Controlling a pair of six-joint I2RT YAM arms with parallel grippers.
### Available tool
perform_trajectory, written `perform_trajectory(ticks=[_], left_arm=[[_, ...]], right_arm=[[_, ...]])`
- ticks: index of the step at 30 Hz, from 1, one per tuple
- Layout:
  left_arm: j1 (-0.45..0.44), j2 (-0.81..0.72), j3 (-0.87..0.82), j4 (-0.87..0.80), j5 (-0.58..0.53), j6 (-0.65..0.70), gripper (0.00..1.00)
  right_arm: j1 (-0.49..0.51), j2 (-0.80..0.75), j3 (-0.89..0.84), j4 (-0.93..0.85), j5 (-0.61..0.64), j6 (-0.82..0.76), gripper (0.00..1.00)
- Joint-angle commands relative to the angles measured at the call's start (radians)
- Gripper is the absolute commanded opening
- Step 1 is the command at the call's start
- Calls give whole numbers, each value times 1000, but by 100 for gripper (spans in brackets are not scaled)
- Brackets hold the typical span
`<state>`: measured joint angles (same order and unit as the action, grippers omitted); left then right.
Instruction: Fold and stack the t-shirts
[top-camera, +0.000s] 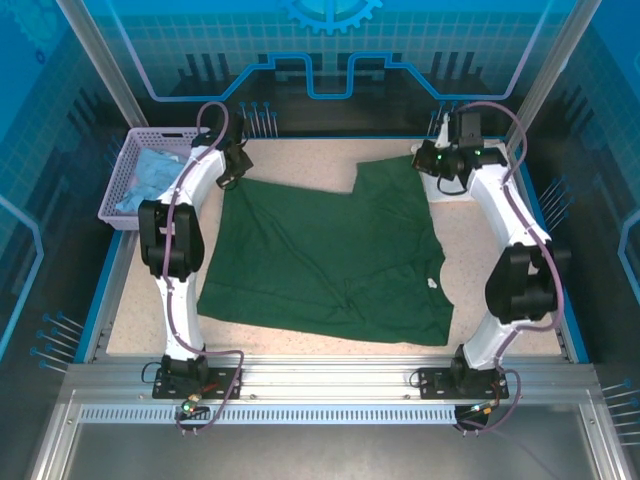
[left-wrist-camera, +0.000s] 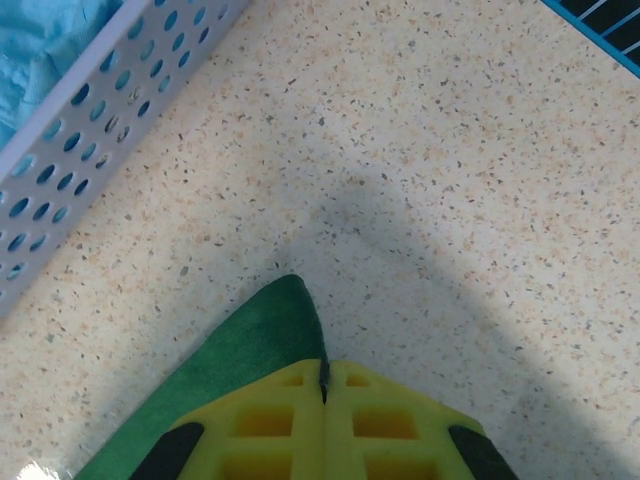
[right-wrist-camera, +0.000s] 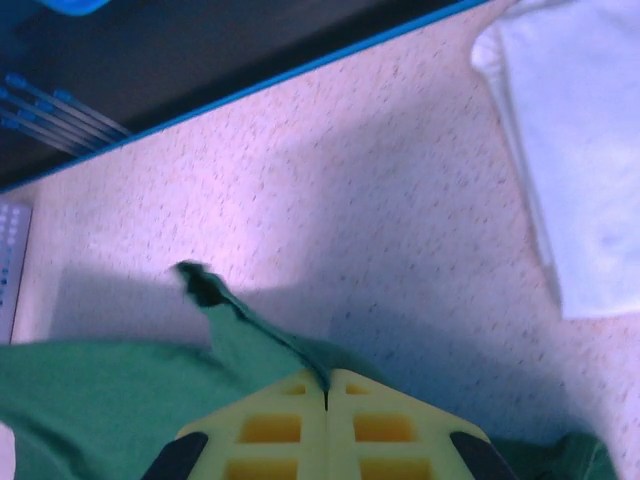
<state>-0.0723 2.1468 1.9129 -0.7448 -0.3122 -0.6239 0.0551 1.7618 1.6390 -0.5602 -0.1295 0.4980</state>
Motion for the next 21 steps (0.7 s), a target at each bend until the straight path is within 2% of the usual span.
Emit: perform_trajectory(ticks=[1,7,13,16,21], left_arm=[[3,-46,-60,39,-43,51,0],[6,-54,-101,60,-43,73,0],[8,-102,-171,123,-32,96,0],[8,-123,-187,117,-13,100,0],[9,-229,-313,151,15,99,0]], right_arm=[[-36,83,123,-45,-64,12,0],[-48,188,262,-60,-110,-50,0],[-67,197,299,-54,-158,-97,0],[-68,160,233,-15,-223,-112,0],[-64,-2,-9,60,-292,-99,0]])
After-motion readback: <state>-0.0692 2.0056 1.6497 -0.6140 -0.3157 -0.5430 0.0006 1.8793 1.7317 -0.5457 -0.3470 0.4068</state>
